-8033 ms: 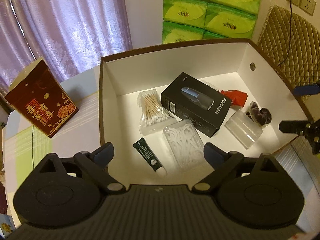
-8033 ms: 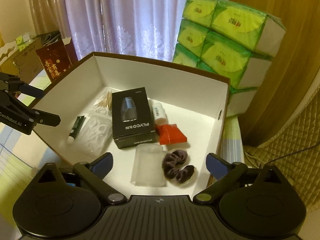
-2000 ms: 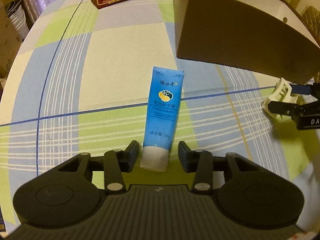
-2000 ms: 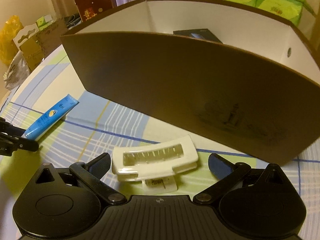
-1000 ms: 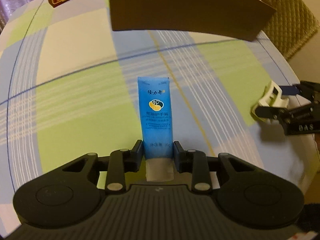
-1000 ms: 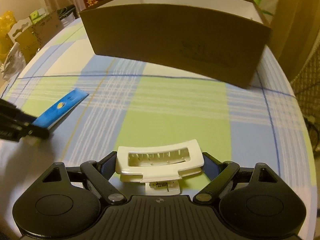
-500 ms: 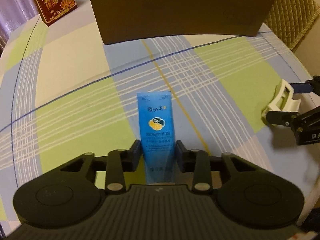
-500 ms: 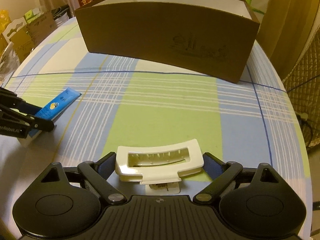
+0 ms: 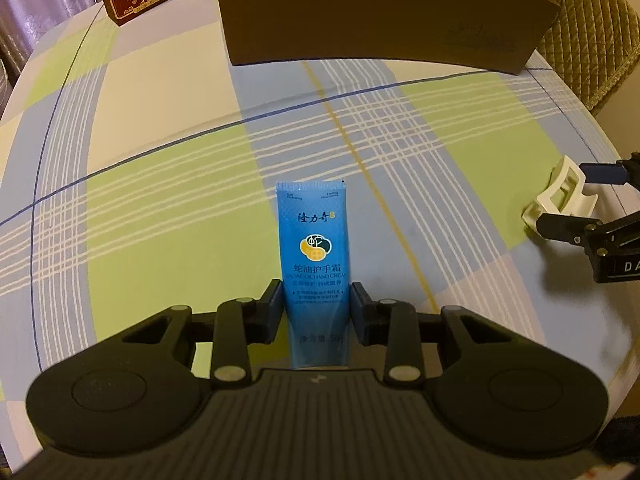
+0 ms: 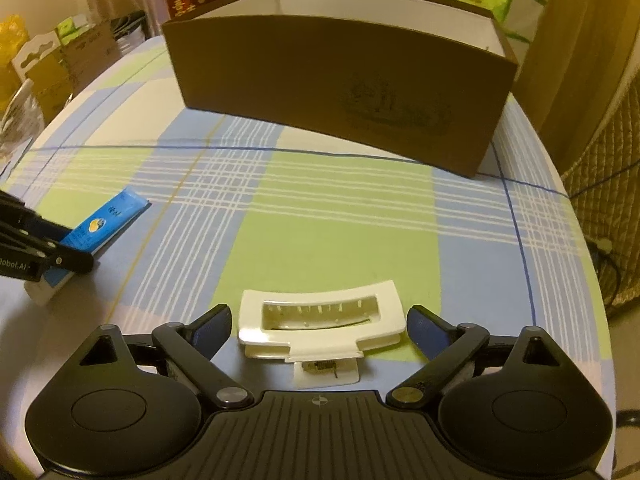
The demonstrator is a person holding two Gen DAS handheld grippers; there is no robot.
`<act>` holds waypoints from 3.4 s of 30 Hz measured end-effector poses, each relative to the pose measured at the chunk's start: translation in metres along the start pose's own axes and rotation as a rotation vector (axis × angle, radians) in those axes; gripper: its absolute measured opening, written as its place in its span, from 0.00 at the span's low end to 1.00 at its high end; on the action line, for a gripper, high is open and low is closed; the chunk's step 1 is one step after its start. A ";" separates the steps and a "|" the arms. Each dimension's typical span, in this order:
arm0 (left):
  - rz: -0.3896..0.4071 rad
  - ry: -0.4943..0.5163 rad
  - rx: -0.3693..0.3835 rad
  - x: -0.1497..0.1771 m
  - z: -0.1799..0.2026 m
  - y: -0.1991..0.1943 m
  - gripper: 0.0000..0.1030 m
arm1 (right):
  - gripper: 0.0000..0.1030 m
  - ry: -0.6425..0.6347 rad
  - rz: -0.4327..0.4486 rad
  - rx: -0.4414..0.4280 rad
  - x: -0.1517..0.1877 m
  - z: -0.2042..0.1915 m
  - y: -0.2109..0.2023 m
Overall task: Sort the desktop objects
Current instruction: 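Carry the blue tube and white clip with both tools into the box, then open both tools to release the blue tube and white clip inside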
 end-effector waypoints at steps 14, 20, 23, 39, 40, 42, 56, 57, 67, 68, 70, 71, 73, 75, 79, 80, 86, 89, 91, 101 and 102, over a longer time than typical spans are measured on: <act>-0.010 0.035 0.030 0.005 0.018 -0.003 0.29 | 0.82 -0.045 -0.018 0.016 0.000 -0.005 -0.001; -0.004 0.021 0.042 0.004 0.018 -0.006 0.29 | 0.82 -0.055 -0.013 0.006 -0.005 -0.008 -0.007; 0.007 0.013 0.043 0.001 0.015 -0.010 0.29 | 0.82 -0.052 -0.006 0.002 -0.010 -0.009 -0.009; 0.185 -0.040 0.079 -0.059 0.001 -0.062 0.29 | 0.82 -0.002 0.066 -0.090 -0.057 -0.012 -0.027; 0.202 -0.041 0.078 -0.066 0.000 -0.066 0.29 | 0.82 0.000 0.078 -0.096 -0.064 -0.010 -0.029; 0.234 -0.040 0.081 -0.081 -0.003 -0.073 0.29 | 0.82 0.004 0.101 -0.105 -0.078 -0.006 -0.033; 0.395 0.007 0.068 -0.206 -0.013 -0.091 0.29 | 0.82 -0.021 0.280 -0.067 -0.197 0.038 -0.045; 0.394 0.006 0.071 -0.215 -0.013 -0.088 0.29 | 0.82 -0.020 0.285 -0.062 -0.204 0.042 -0.043; 0.334 0.043 0.031 -0.281 -0.014 -0.031 0.29 | 0.82 -0.047 0.262 0.020 -0.251 0.087 0.009; 0.324 0.048 0.023 -0.285 -0.014 -0.024 0.29 | 0.82 -0.046 0.252 0.023 -0.253 0.091 0.015; 0.306 0.050 0.013 -0.294 -0.015 -0.010 0.29 | 0.82 -0.060 0.247 0.029 -0.258 0.096 0.025; 0.296 0.051 0.012 -0.299 -0.015 -0.003 0.29 | 0.82 -0.066 0.243 0.034 -0.260 0.099 0.029; 0.278 0.047 0.007 -0.306 -0.018 0.008 0.29 | 0.82 -0.067 0.233 0.042 -0.264 0.104 0.037; 0.264 0.063 -0.008 -0.312 -0.017 0.019 0.29 | 0.82 -0.070 0.227 0.042 -0.267 0.110 0.044; 0.239 0.092 -0.051 -0.321 -0.017 0.040 0.29 | 0.82 -0.091 0.212 0.053 -0.271 0.117 0.059; 0.232 0.097 -0.058 -0.323 -0.017 0.044 0.29 | 0.82 -0.094 0.206 0.058 -0.272 0.119 0.063; 0.205 0.118 -0.095 -0.331 -0.020 0.071 0.29 | 0.82 -0.121 0.186 0.074 -0.277 0.127 0.080; 0.198 0.120 -0.095 -0.333 -0.020 0.078 0.29 | 0.82 -0.138 0.178 0.084 -0.278 0.128 0.085; 0.202 0.127 -0.094 -0.334 -0.019 0.081 0.29 | 0.82 -0.143 0.174 0.086 -0.278 0.129 0.088; 0.255 0.151 -0.110 -0.344 -0.017 0.072 0.29 | 0.82 -0.155 0.172 0.091 -0.281 0.130 0.091; 0.256 0.145 -0.107 -0.344 -0.018 0.071 0.29 | 0.82 -0.155 0.172 0.092 -0.281 0.130 0.092</act>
Point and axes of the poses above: each gripper's, at about its wrist camera, not at the fingertips, and y roughly the way its jaws point, z to its right, x to its underside, the point moved 6 cm from there along y, roughly the way its jaws point
